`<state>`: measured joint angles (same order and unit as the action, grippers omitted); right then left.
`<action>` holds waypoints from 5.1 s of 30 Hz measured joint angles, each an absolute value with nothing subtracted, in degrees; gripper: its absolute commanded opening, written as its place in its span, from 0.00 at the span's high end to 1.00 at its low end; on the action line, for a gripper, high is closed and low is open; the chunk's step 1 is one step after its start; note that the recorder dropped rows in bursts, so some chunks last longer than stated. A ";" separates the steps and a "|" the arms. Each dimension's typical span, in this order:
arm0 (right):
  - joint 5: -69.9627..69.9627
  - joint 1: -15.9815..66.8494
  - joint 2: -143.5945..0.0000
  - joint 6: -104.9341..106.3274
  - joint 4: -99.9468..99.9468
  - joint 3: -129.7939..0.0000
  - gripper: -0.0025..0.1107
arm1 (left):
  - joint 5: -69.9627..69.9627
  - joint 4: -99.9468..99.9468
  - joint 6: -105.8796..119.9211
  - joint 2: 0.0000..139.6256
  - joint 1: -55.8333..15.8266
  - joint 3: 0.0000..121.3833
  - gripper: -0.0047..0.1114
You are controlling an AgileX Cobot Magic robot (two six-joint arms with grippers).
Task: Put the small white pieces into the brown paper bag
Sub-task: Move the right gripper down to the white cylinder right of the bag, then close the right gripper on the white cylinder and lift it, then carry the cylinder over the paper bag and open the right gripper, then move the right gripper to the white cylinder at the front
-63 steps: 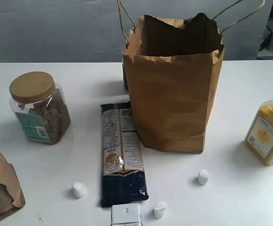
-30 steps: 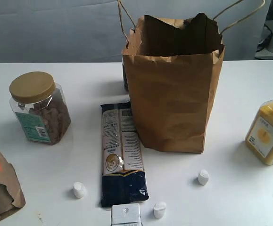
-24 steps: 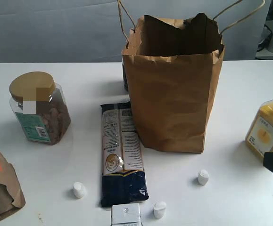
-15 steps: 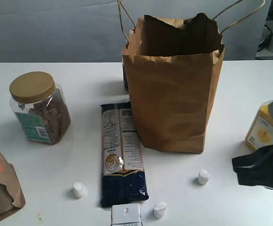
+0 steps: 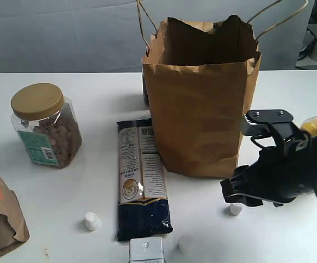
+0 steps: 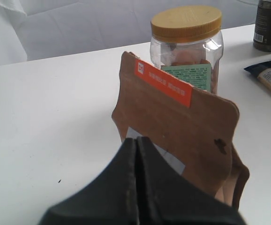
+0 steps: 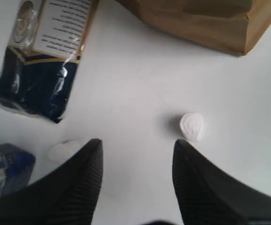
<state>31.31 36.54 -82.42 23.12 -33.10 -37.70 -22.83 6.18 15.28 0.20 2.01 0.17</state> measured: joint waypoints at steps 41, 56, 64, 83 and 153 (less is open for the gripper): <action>27.01 40.73 -97.19 23.36 -34.83 -37.16 0.95 | -22.83 6.18 15.28 0.20 2.01 0.17 0.96; 3.74 57.19 -74.30 23.60 -41.51 -30.22 0.98 | -22.83 6.18 15.28 0.20 2.01 0.17 0.96; -5.55 59.93 -56.76 23.60 -41.73 -31.57 0.98 | -22.83 6.18 15.28 0.20 2.01 0.17 0.96; 0.00 48.07 -78.85 31.74 -45.58 -58.96 0.93 | -22.83 6.18 15.28 0.20 2.01 0.17 0.96; 35.71 35.19 -74.15 22.03 -40.15 -66.31 0.58 | -22.83 6.18 15.28 0.20 2.01 0.17 0.96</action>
<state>35.71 35.19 -74.15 22.03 -40.15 -66.31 -22.83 6.18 15.28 0.20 2.01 0.17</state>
